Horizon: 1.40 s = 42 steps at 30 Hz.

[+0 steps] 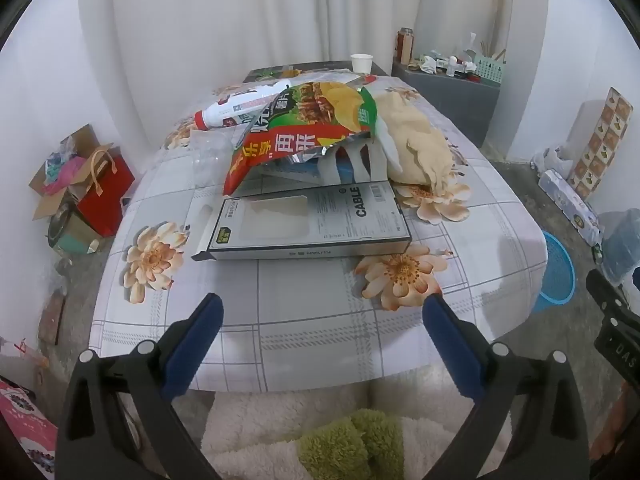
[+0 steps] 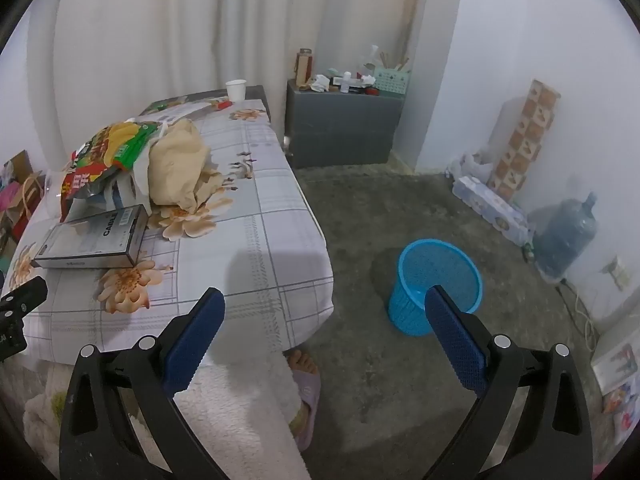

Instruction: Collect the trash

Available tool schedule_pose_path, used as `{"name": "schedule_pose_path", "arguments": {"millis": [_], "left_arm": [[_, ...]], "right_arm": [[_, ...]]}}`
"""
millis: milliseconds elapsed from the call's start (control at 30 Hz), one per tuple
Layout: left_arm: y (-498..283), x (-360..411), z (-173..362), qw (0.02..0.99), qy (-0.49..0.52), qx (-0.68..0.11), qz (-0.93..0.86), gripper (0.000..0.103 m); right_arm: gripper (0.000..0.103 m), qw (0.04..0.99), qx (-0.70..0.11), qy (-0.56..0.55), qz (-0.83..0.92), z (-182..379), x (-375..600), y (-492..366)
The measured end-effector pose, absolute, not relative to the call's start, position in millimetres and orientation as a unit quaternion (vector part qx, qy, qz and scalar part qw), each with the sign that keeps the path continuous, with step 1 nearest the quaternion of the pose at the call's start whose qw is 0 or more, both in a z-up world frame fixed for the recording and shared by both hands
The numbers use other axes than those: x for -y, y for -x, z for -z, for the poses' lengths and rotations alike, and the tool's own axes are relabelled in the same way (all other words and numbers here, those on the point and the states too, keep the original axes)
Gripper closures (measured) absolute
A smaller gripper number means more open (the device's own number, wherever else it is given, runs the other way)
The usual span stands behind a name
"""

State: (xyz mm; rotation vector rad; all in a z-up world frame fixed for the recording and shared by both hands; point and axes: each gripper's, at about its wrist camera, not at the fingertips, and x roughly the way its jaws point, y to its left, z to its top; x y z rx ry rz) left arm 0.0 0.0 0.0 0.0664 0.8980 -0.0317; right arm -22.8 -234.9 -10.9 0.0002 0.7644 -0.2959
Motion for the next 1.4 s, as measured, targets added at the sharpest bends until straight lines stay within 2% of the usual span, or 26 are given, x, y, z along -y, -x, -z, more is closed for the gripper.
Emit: {"name": "schedule_pose_path", "arguments": {"millis": [1400], "left_arm": [[-3.0,-8.7,1.8,0.897,-0.024,-0.441,0.003,0.005]], "right_arm": [[0.008,0.918,-0.370,0.000,0.143,7.6,229.6,24.9]]}}
